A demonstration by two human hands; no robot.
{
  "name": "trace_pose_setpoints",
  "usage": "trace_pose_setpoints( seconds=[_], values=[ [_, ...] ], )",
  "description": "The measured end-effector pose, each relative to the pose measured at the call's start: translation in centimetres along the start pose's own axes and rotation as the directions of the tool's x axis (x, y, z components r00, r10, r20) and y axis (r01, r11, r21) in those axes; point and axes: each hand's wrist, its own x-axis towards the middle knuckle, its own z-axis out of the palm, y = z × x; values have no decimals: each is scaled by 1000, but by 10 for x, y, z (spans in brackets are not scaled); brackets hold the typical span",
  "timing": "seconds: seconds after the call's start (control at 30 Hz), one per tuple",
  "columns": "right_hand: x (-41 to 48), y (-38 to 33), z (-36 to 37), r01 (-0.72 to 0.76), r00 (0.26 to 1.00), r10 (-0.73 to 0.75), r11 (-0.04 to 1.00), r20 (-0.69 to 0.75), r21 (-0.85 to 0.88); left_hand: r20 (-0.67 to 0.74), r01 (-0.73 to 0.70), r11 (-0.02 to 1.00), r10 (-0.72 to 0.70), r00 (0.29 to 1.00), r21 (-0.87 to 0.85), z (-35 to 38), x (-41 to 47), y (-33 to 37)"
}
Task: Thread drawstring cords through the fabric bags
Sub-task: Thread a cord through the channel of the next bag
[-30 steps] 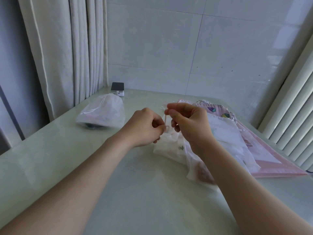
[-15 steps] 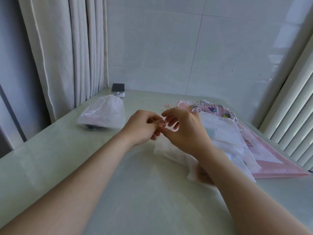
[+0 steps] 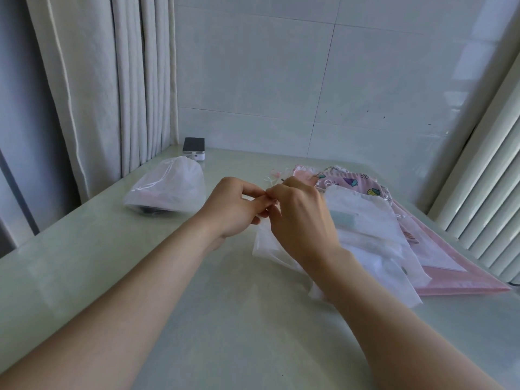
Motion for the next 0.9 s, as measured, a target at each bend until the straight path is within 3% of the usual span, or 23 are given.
trace_pose_setpoints(
  seconds=[0.3,0.43,0.6,0.73,0.9],
  values=[
    [0,-4,-14,85,993,-72,986,94,-143,87,99,988,-88,992,-120,-1,-2,7],
    [1,1,-8,7,989,4,997,145,-73,-140,101,994,-104,985,-31,-1,0,4],
    [1,3,-9,-150,987,137,969,80,197,-303,-11,995,41,952,98,-5,-1,5],
    [2,1,-18,-329,944,299,857,138,396,-273,-113,989,135,952,97,-4,-3,5],
    [1,4,-21,-570,818,421,511,392,643,-219,-173,981,187,958,83,-7,-5,2]
  ],
)
